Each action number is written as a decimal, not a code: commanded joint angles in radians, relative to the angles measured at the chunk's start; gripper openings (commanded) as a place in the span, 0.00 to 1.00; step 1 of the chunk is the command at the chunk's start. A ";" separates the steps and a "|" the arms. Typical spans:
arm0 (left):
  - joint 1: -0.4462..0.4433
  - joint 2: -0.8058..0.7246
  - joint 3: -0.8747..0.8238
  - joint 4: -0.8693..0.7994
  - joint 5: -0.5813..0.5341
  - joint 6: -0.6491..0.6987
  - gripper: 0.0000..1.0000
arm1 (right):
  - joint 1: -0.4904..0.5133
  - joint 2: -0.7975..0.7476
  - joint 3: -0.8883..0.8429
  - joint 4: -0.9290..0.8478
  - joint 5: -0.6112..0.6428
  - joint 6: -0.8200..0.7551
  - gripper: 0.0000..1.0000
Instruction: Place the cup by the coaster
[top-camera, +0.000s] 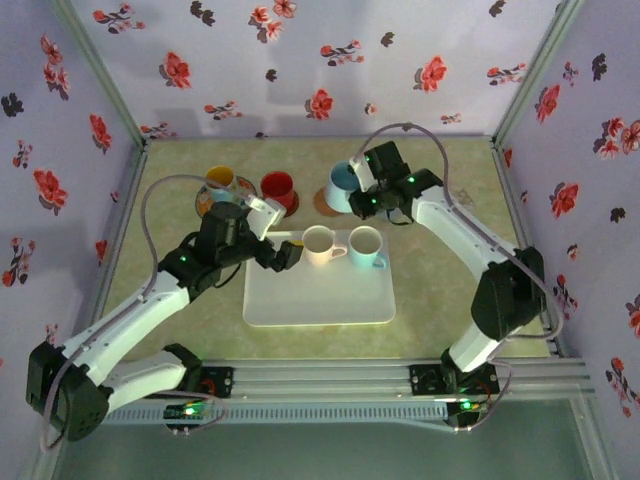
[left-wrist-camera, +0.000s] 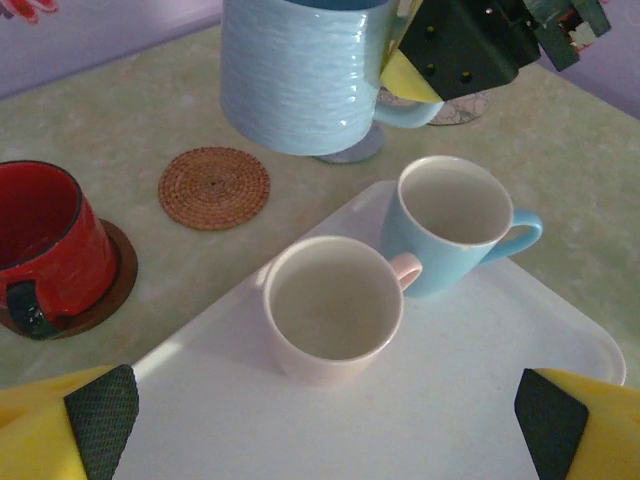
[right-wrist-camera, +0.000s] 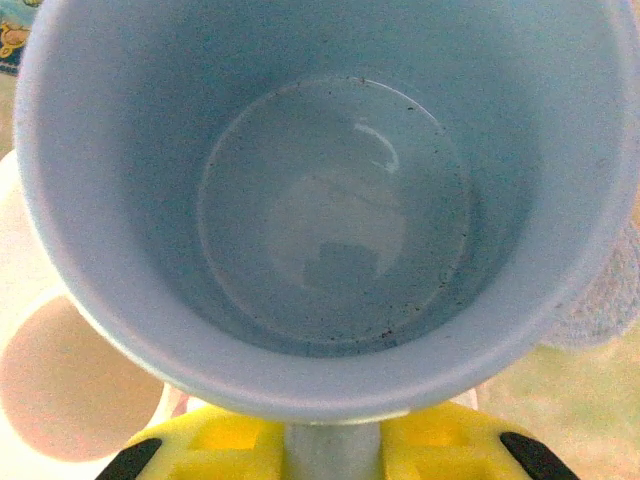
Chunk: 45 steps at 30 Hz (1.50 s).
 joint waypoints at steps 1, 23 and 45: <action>0.021 0.025 0.026 0.043 0.021 0.018 1.00 | -0.012 0.040 0.093 0.113 -0.022 -0.026 0.00; 0.145 0.149 0.069 0.101 0.097 0.008 1.00 | -0.017 0.453 0.378 0.101 0.050 -0.062 0.00; 0.163 0.153 0.099 0.065 0.113 0.013 1.00 | -0.009 0.523 0.367 0.132 0.070 -0.047 0.00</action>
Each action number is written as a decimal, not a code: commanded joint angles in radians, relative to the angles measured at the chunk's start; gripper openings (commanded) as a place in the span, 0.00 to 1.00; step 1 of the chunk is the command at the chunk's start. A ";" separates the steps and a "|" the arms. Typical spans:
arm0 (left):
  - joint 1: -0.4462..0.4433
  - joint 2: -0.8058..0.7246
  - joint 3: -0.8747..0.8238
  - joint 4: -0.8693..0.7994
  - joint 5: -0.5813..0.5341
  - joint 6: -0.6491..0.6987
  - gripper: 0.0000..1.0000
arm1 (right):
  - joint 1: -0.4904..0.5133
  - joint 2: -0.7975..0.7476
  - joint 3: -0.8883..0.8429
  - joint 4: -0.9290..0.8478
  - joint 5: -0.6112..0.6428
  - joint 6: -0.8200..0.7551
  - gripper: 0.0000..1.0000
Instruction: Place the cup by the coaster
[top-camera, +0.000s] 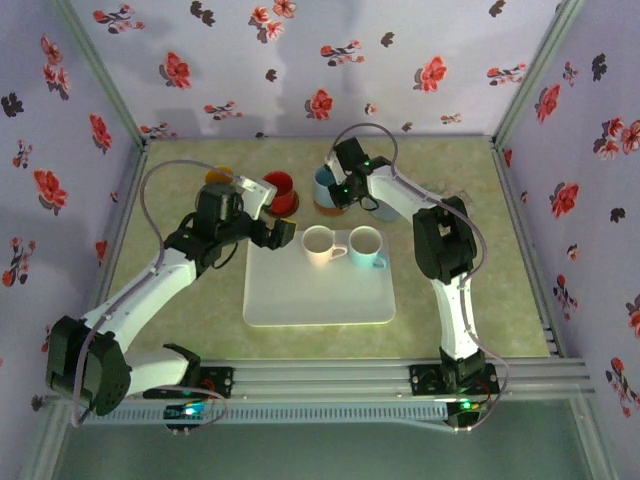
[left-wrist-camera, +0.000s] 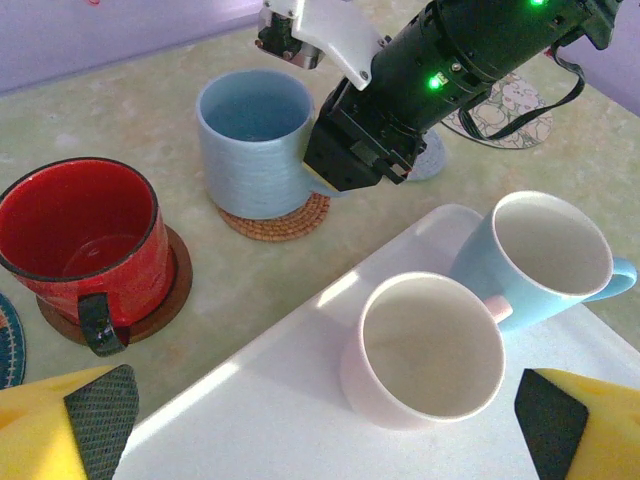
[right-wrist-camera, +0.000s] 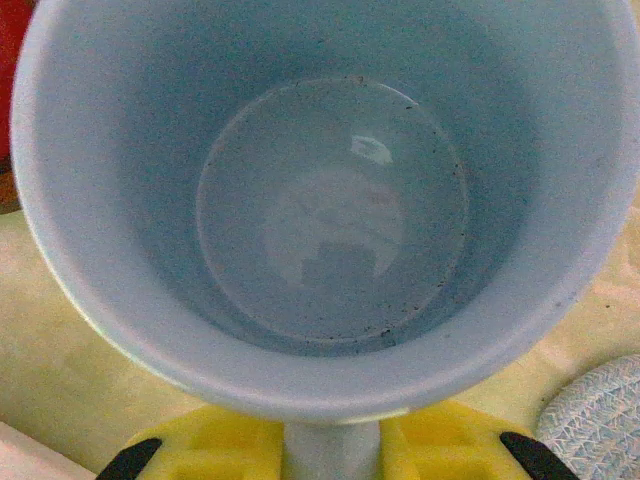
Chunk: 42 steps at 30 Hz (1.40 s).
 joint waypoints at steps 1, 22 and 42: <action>0.010 0.003 0.039 0.000 0.020 0.005 1.00 | 0.003 -0.012 0.011 0.077 0.024 -0.007 0.00; 0.009 -0.013 0.046 -0.027 0.020 0.011 1.00 | 0.021 -0.111 -0.123 0.162 0.056 0.001 0.00; 0.008 0.002 0.046 -0.015 0.027 0.002 1.00 | 0.031 -0.119 -0.155 0.163 0.041 -0.017 0.03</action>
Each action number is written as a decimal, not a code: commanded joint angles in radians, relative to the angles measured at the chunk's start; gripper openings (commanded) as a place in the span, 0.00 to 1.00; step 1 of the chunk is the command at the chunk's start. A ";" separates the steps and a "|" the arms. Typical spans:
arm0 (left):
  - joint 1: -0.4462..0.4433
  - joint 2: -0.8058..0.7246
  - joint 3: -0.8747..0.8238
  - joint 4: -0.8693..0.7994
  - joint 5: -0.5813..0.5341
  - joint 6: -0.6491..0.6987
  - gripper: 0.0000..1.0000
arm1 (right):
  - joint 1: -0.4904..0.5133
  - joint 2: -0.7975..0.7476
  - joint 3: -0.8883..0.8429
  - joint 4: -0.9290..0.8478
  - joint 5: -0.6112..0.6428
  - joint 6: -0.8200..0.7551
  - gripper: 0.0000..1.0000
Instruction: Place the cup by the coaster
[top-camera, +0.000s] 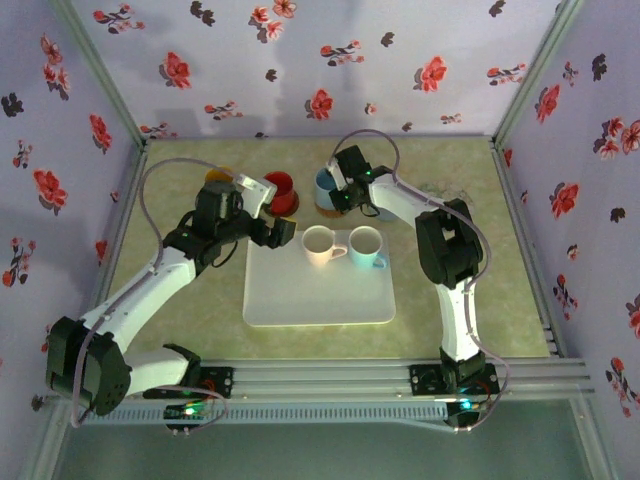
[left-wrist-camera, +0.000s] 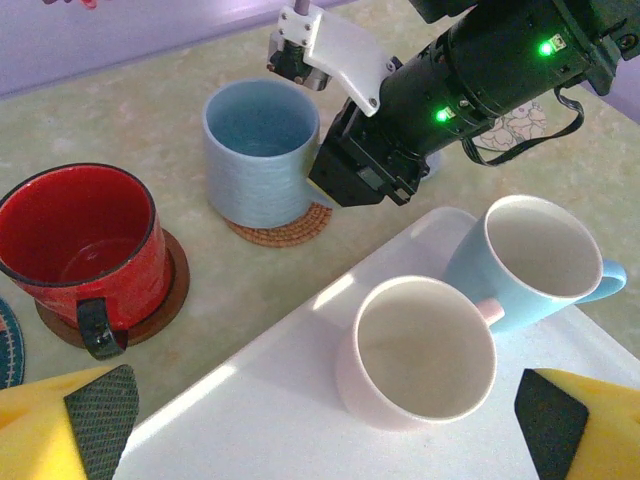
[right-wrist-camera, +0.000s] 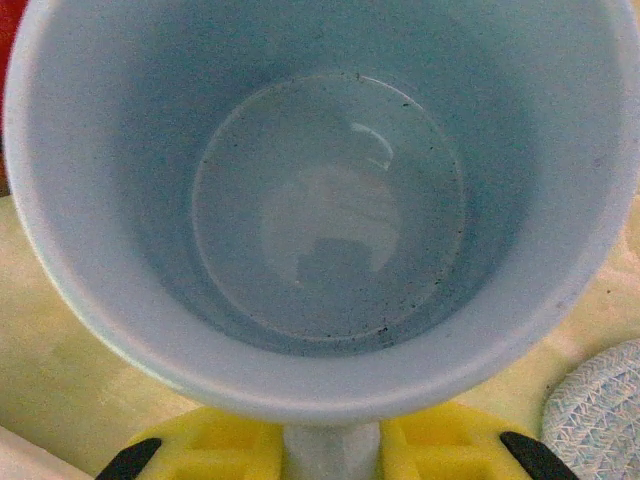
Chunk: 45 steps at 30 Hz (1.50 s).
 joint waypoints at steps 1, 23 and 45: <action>0.008 0.003 0.024 0.009 0.022 0.002 1.00 | 0.014 -0.056 -0.008 0.037 0.014 -0.018 0.05; 0.006 0.005 0.019 0.012 0.028 0.002 1.00 | 0.025 -0.073 -0.026 0.022 0.059 -0.019 0.30; -0.003 -0.026 0.070 -0.025 0.035 0.034 1.00 | 0.024 -0.236 -0.018 -0.093 0.034 -0.001 0.74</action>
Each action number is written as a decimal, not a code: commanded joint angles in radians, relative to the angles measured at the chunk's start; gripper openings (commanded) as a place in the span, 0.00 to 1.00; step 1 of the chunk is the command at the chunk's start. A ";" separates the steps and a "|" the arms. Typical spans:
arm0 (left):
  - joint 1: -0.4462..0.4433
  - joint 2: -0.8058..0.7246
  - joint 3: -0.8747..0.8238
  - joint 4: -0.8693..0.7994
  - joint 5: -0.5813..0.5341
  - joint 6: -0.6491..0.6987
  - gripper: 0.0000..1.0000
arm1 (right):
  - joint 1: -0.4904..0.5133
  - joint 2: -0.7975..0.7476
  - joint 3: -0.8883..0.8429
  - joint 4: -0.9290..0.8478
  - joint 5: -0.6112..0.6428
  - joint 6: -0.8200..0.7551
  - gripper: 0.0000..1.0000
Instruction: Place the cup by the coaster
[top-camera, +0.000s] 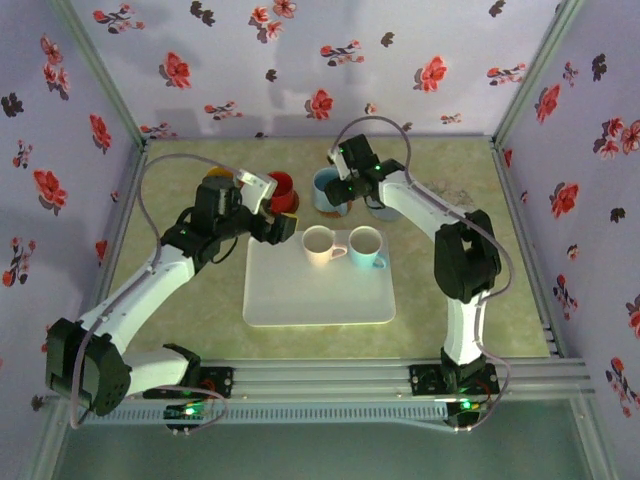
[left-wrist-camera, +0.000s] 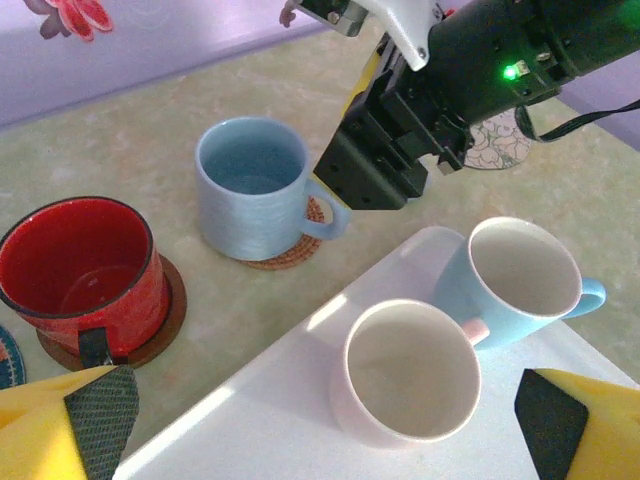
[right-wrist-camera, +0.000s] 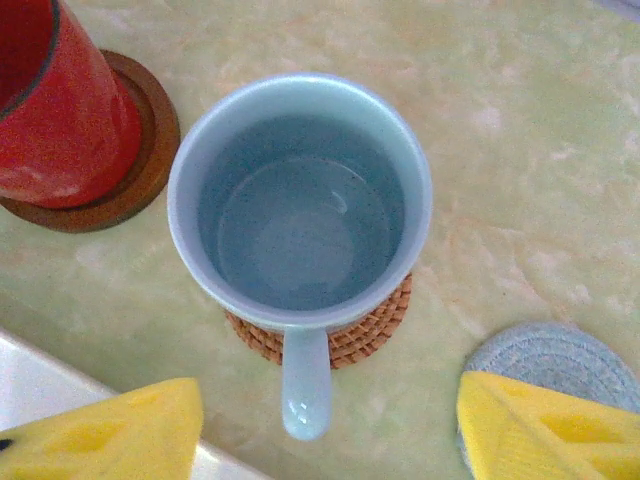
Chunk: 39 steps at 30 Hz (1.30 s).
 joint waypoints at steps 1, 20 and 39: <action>-0.004 -0.031 0.029 -0.017 0.019 0.029 1.00 | 0.006 -0.075 -0.004 -0.051 -0.012 0.009 0.75; -0.081 -0.168 -0.011 -0.069 0.010 0.074 1.00 | 0.004 -0.455 -0.272 -0.079 -0.040 0.085 1.00; -0.194 -0.215 -0.109 -0.103 -0.058 0.082 1.00 | -0.037 -0.667 -0.583 -0.175 -0.154 0.093 0.99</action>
